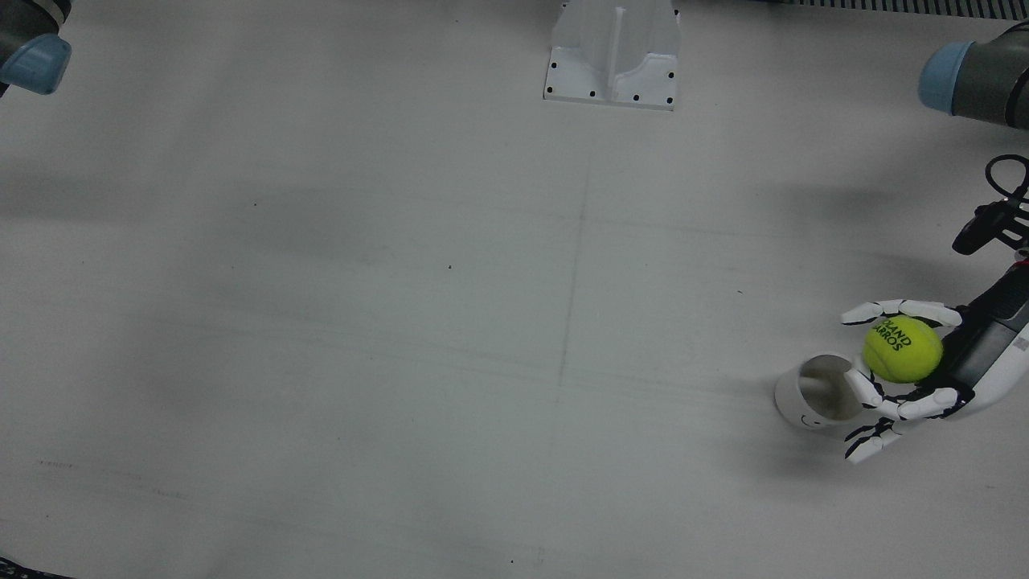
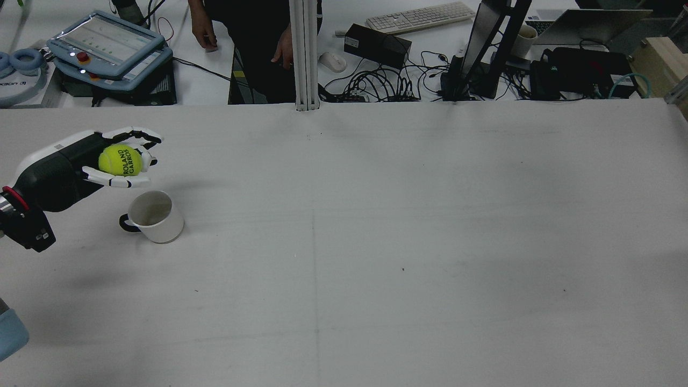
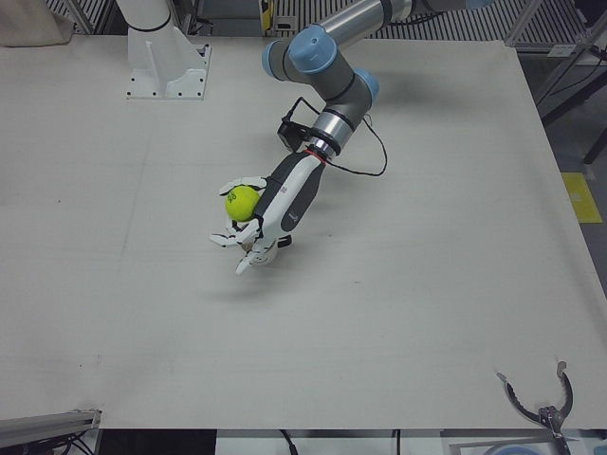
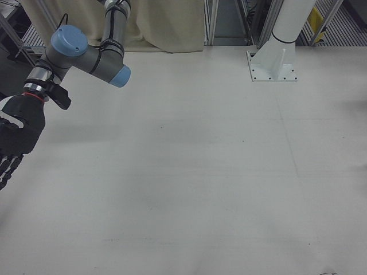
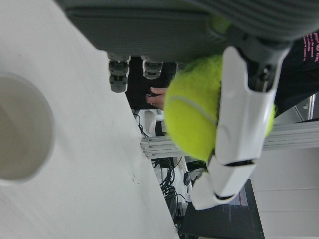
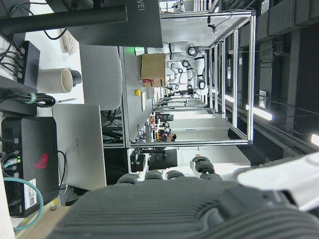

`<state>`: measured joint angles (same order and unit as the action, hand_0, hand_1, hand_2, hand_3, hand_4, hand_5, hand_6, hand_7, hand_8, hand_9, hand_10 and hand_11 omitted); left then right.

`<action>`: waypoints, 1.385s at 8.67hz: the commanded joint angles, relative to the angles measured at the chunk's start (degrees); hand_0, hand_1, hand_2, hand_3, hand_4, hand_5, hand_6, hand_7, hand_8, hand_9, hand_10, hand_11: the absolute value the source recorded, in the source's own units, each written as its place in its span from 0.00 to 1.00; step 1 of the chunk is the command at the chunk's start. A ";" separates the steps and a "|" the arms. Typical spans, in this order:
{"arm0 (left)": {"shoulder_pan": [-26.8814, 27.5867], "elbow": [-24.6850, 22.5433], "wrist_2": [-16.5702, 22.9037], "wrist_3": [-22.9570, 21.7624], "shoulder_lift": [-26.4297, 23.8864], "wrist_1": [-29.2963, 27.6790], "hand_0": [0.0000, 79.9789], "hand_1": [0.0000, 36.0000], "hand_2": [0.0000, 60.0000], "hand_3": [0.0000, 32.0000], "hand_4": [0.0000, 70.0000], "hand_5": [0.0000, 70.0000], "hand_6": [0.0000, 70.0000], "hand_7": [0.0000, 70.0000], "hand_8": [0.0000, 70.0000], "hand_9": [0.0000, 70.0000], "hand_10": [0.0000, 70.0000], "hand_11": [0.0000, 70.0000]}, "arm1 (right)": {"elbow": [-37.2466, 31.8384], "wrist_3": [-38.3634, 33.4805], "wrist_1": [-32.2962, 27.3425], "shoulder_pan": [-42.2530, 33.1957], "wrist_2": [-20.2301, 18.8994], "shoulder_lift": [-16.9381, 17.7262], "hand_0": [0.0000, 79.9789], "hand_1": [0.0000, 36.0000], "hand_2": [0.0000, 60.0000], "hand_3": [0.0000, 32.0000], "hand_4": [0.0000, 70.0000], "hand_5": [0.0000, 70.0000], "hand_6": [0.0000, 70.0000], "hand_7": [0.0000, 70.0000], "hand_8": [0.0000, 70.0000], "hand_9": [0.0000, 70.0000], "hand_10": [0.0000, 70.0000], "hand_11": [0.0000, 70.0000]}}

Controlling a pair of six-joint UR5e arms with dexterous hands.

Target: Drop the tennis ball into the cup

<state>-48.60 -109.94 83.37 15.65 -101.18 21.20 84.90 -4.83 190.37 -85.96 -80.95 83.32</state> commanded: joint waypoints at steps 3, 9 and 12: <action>-0.09 -0.01 0.04 -0.18 0.11 -0.01 0.80 1.00 1.00 0.00 0.10 0.45 0.21 0.24 0.07 0.10 0.08 0.18 | 0.00 0.00 0.00 0.00 0.00 0.00 0.00 0.00 0.00 0.00 0.00 0.00 0.00 0.00 0.00 0.00 0.00 0.00; -12.05 -2.64 2.31 -0.27 -0.33 0.95 0.78 1.00 1.00 0.00 0.10 0.17 0.19 0.22 0.04 0.06 0.08 0.18 | 0.00 0.00 0.00 0.00 0.00 0.00 0.00 0.00 0.00 0.00 0.00 0.00 0.00 0.00 0.00 0.00 0.00 0.00; -27.56 -0.38 3.90 2.20 0.36 2.53 0.74 1.00 1.00 0.34 0.00 0.28 0.02 0.12 0.00 0.00 0.05 0.14 | 0.00 0.00 0.00 0.00 0.09 0.00 0.00 0.00 0.00 0.00 0.00 0.00 0.00 0.00 0.00 0.00 0.00 0.00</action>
<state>-65.65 -111.98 85.69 16.62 -101.36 22.57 84.90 -4.83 190.37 -85.95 -80.95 83.32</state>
